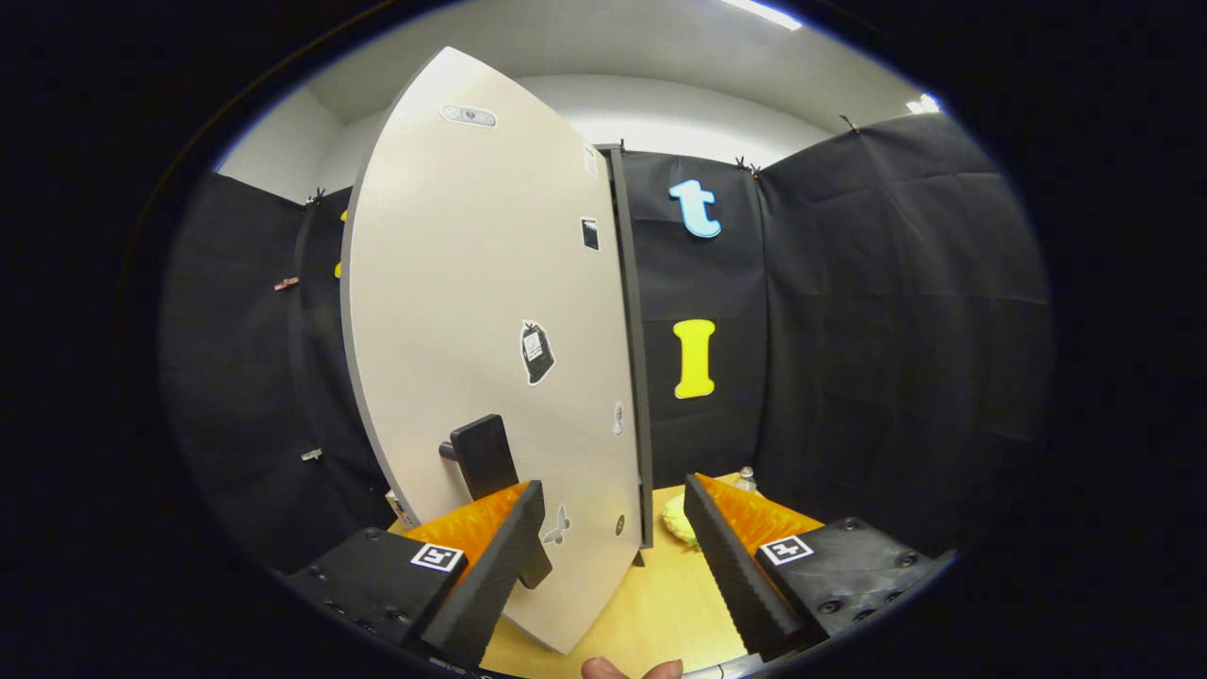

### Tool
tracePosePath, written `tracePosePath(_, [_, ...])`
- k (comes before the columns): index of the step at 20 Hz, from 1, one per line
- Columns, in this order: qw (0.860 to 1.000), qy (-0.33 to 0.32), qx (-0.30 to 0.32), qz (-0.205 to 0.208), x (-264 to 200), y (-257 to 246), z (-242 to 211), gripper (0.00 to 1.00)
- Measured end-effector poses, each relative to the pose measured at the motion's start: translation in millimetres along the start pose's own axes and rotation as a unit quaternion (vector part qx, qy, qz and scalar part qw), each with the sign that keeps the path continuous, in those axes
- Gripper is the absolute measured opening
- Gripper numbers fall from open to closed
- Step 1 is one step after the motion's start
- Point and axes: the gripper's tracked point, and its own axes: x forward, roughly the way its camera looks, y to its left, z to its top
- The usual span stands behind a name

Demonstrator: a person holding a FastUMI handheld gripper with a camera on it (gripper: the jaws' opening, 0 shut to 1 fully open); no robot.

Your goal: Open the shoe cabinet door, grab the shoes and put them into the shoe cabinet, then close the shoe cabinet door.

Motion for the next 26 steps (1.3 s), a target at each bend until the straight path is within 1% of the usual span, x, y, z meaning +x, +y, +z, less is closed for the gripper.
tracePosePath(6, [0.999,0.002,-0.004,0.038,35.8,56.3,-6.1,0.98])
tracePosePath(9, [0.997,0.008,-0.001,0.074,51.3,90.6,-5.1,0.98])
tracePosePath(10, [0.997,0.005,-0.003,0.077,53.9,94.6,-2.7,0.98])
tracePosePath(14, [0.998,-0.013,-0.006,0.064,58.6,93.5,8.7,0.98])
tracePosePath(19, [0.999,-0.029,-0.025,0.033,62.2,83.1,16.0,0.98])
tracePosePath(26, [0.999,-0.034,-0.03,0.019,60.6,78.9,18.3,0.98])
